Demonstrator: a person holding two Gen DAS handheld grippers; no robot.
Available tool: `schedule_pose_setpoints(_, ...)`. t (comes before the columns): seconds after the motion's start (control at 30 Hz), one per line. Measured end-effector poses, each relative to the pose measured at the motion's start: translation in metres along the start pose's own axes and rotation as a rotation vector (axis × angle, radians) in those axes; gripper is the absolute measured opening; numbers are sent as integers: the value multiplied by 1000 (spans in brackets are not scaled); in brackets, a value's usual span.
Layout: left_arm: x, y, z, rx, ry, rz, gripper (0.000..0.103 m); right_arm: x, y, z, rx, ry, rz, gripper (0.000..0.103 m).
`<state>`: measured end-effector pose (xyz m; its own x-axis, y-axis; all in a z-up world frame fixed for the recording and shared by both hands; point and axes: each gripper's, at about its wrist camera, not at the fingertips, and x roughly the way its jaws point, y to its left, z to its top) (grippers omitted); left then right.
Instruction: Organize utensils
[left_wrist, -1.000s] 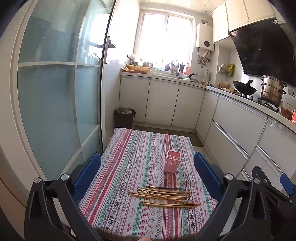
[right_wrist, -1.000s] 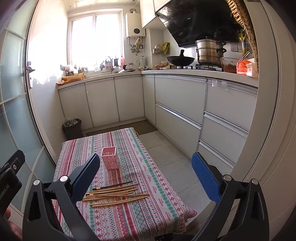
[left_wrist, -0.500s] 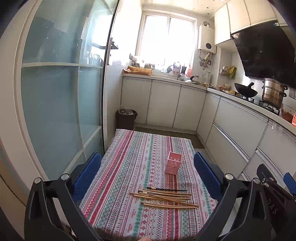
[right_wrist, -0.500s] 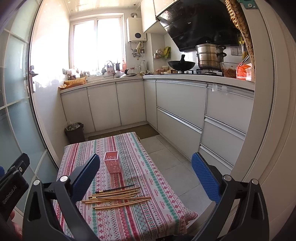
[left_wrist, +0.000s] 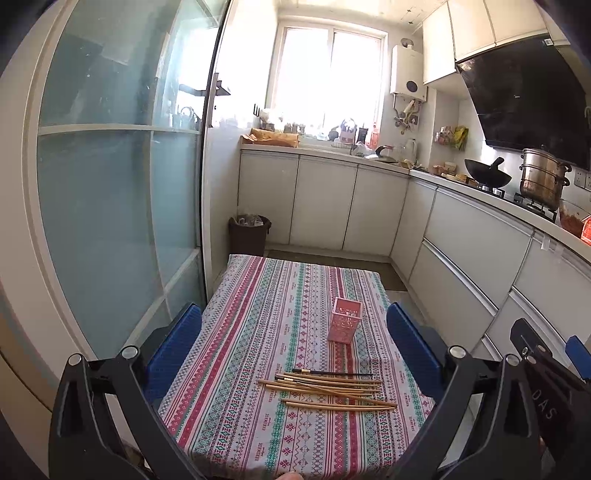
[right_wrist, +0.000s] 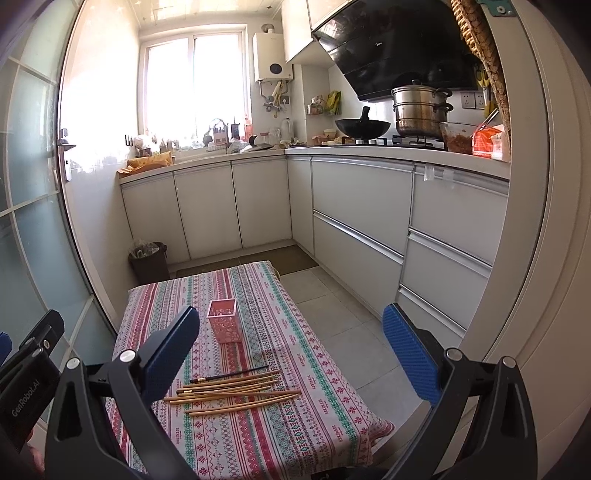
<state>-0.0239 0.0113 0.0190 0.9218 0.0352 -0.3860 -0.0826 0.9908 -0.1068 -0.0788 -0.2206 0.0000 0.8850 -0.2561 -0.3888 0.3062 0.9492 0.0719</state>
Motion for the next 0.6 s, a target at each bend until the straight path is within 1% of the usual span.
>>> schedule_pose_setpoints(0.6, 2, 2, -1, -4, -2, 1, 96, 2, 2, 1, 1, -2, -3, 97)
